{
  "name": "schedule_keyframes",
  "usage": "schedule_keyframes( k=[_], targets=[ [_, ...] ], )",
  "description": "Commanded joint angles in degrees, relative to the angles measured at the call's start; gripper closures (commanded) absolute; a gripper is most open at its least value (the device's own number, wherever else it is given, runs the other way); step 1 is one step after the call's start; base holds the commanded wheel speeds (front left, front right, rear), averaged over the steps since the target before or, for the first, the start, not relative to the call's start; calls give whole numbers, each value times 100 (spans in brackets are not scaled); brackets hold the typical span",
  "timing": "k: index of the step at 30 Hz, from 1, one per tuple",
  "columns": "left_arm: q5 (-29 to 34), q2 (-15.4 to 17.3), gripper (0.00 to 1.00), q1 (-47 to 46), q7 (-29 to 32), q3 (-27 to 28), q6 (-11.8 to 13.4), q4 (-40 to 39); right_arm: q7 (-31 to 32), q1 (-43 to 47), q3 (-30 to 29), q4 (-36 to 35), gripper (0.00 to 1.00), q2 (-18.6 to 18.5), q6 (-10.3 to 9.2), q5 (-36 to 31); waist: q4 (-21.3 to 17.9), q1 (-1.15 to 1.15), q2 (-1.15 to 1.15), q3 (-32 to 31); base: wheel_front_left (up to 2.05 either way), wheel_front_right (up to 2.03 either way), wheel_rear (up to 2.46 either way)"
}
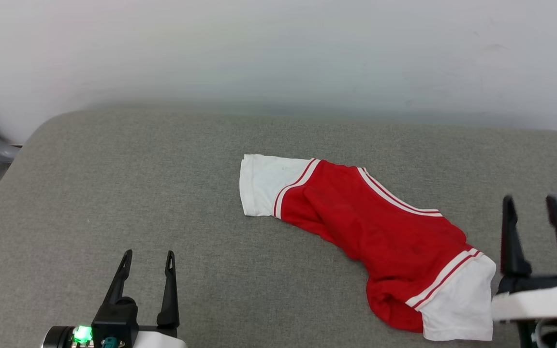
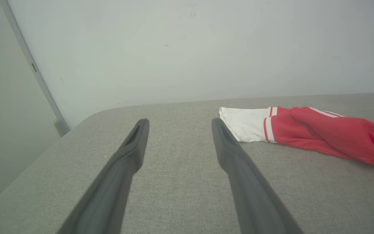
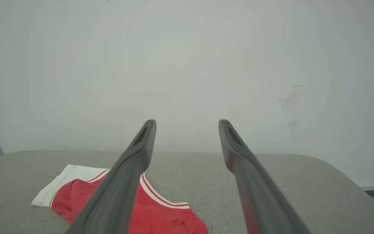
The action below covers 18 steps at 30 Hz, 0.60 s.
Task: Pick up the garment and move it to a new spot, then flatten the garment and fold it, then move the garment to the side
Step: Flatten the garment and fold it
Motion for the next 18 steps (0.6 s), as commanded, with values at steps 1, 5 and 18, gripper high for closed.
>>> schedule_keyframes(
  k=[1, 5, 18],
  targets=[
    [51, -23, 0, -59, -14, 24, -35, 6, -13, -289, -106, -110, 0, 12, -4, -142, 20, 0, 0, 26, 0, 0, 0],
    [48, -54, 0, -106, -13, 23, -52, 6, -14, -693, -161, -148, 0, -10, -4, -388, 53, 0, 0, 100, 0, 0, 0],
    [101, -190, 0, -383, -13, -79, -138, 3, 1684, -2561, 1533, 1288, 0, -2036, -5, 609, 222, 0, 0, 565, 0, 0, 0]
  ],
)
